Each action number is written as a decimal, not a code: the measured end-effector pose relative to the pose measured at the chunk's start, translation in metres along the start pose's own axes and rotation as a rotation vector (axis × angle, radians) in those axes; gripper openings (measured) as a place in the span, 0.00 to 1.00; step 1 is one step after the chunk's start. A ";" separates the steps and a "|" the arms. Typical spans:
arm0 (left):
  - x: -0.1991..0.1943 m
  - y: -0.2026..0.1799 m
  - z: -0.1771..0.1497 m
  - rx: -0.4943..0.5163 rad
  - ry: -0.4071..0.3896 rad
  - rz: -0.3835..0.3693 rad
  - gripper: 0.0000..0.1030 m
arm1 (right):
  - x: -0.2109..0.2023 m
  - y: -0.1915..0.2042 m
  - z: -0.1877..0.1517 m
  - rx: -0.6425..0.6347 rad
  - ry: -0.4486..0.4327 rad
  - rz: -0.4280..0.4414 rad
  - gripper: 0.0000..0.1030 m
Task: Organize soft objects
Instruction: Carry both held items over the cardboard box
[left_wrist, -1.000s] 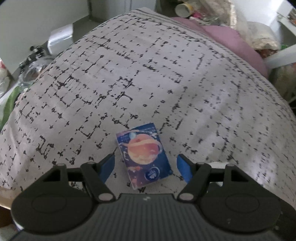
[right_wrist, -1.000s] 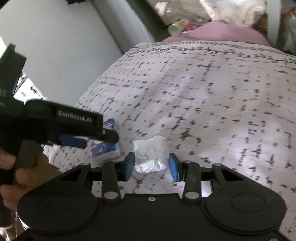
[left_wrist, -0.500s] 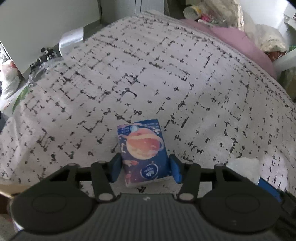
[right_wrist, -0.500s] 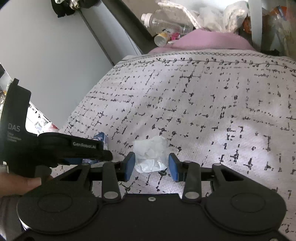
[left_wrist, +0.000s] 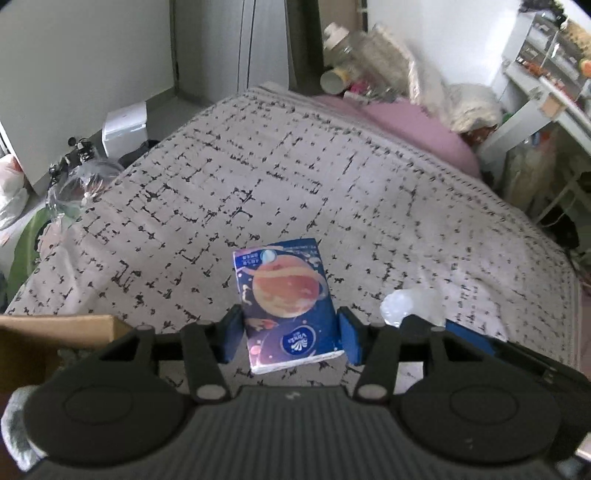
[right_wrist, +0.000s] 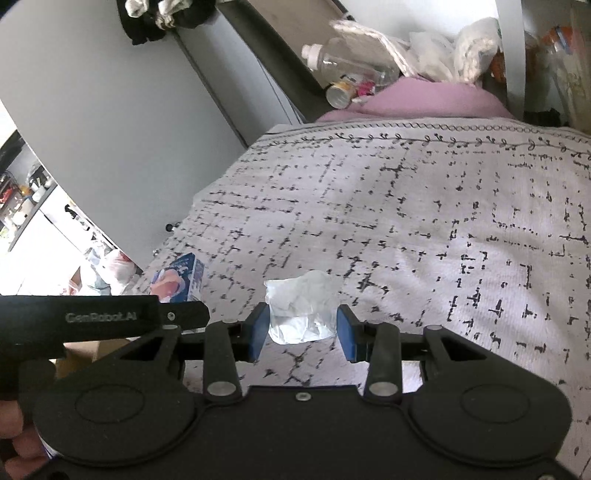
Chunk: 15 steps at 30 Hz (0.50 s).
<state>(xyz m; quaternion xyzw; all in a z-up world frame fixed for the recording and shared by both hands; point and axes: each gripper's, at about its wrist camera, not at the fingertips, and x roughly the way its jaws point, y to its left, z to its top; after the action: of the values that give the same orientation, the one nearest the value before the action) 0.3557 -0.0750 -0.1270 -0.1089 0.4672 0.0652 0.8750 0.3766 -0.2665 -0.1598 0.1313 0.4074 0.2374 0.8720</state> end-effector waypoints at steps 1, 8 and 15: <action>-0.006 0.002 -0.002 -0.004 -0.003 -0.009 0.51 | -0.004 0.003 0.000 -0.004 -0.006 -0.001 0.38; -0.042 0.023 -0.006 -0.025 -0.034 -0.028 0.51 | -0.024 0.027 -0.007 -0.037 -0.038 -0.007 0.38; -0.072 0.048 -0.014 -0.040 -0.057 -0.038 0.51 | -0.039 0.046 -0.010 -0.052 -0.065 -0.009 0.38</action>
<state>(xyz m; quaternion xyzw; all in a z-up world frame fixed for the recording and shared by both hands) 0.2944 -0.0325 -0.0806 -0.1332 0.4384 0.0611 0.8867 0.3326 -0.2472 -0.1216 0.1142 0.3730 0.2396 0.8891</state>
